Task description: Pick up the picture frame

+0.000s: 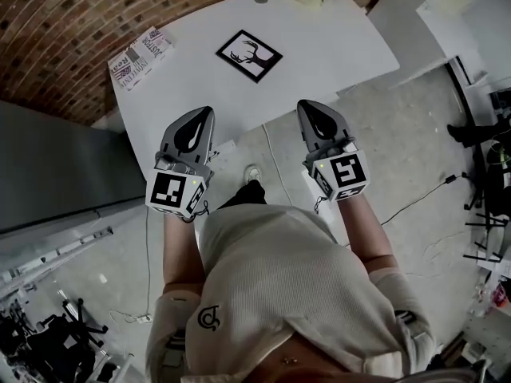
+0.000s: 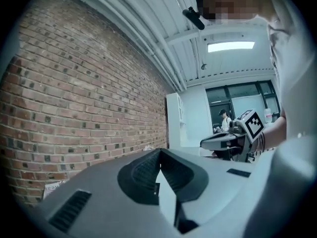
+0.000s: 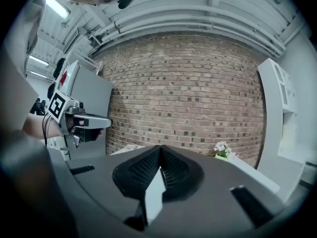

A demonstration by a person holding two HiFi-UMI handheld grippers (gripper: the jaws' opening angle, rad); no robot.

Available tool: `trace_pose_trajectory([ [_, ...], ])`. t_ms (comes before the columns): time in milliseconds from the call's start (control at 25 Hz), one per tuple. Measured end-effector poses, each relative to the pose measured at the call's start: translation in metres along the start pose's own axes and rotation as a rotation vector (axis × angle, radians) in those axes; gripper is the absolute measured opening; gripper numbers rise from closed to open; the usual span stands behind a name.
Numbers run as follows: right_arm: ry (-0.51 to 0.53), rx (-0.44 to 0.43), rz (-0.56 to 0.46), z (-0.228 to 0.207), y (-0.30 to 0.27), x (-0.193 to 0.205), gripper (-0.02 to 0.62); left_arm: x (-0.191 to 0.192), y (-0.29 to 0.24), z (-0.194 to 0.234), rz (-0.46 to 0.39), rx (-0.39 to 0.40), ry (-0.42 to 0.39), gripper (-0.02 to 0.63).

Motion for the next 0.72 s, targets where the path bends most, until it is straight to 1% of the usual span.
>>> trace_pose_trajectory([
  [160, -0.035, -0.006, 0.047, -0.044, -0.052, 0.007, 0.008, 0.008, -0.055, 0.029, 0.021, -0.001, 0.019, 0.011],
  [280, -0.065, -0.032, 0.103, -0.067, -0.086, 0.017, 0.008, 0.018, -0.084, 0.045, 0.043, -0.011, 0.042, 0.011],
  [520, -0.112, -0.124, 0.242, -0.104, -0.14, 0.049, 0.008, 0.045, -0.122, 0.066, 0.101, -0.06, 0.105, 0.011],
  [640, -0.108, -0.168, 0.271, -0.127, -0.168, 0.061, 0.008, 0.053, -0.14, 0.067, 0.098, -0.049, 0.119, 0.012],
  [720, -0.102, -0.21, 0.305, -0.144, -0.185, 0.072, 0.008, 0.057, -0.152, 0.066, 0.087, -0.055, 0.11, 0.011],
])
Point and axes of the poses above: the fingertips, and each gripper's own axes: y backward along the fingers, z to its left, x out of its underside, the point moved 4 cm from there along y, backward along the fingers, and after that the axes turned 14 degrees about -x, right-handed, at the moved point
